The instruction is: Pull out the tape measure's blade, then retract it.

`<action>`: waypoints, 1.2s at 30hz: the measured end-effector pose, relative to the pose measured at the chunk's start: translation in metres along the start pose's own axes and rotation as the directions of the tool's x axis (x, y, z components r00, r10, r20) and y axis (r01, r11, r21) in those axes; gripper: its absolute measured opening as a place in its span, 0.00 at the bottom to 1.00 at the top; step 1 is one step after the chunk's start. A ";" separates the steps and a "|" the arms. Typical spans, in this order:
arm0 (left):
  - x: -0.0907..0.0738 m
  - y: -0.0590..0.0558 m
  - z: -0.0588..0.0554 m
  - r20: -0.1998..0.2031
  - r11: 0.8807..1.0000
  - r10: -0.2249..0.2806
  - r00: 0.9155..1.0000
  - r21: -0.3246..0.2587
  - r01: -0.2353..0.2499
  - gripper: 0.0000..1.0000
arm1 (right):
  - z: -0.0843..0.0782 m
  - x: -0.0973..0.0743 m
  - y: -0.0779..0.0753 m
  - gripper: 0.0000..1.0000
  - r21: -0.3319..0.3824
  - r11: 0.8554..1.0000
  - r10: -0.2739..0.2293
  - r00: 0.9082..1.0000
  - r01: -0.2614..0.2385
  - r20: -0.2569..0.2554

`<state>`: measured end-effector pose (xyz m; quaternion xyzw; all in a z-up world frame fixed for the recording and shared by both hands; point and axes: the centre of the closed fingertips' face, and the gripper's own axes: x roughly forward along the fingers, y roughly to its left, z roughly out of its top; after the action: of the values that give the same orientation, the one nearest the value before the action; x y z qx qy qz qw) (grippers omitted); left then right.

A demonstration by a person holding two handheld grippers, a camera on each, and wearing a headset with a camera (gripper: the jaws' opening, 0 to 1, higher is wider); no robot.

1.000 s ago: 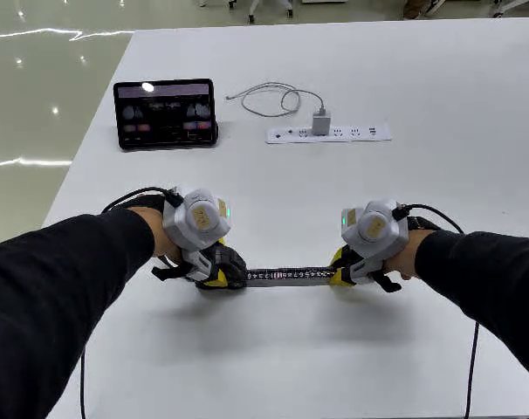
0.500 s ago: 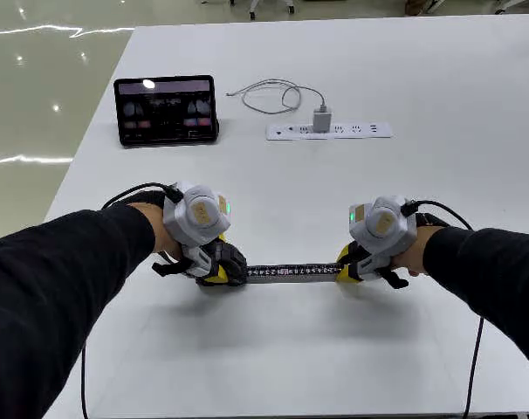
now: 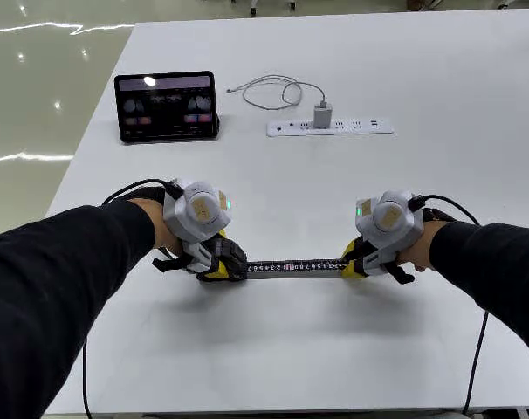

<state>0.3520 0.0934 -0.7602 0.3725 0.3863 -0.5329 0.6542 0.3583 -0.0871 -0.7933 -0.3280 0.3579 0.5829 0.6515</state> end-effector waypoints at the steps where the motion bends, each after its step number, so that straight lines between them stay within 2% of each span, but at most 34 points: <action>1: 0.000 0.000 0.000 0.000 1.000 0.001 1.000 0.000 -0.001 0.31 | -0.001 0.000 0.000 0.09 0.002 1.000 0.001 1.000 -0.001 -0.001; 15: 0.000 -0.001 0.000 -0.006 1.000 0.002 1.000 0.000 -0.002 0.31 | -0.007 -0.005 -0.001 0.09 0.007 1.000 -0.003 1.000 0.003 -0.004; 36: -0.001 -0.001 0.000 -0.007 1.000 0.005 1.000 -0.001 -0.005 0.31 | -0.026 -0.017 -0.005 0.09 0.017 1.000 -0.017 1.000 0.017 -0.020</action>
<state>0.3505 0.0934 -0.7595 0.3750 0.3880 -0.5297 0.6544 0.3596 -0.1185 -0.7922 -0.3312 0.3665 0.5711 0.6556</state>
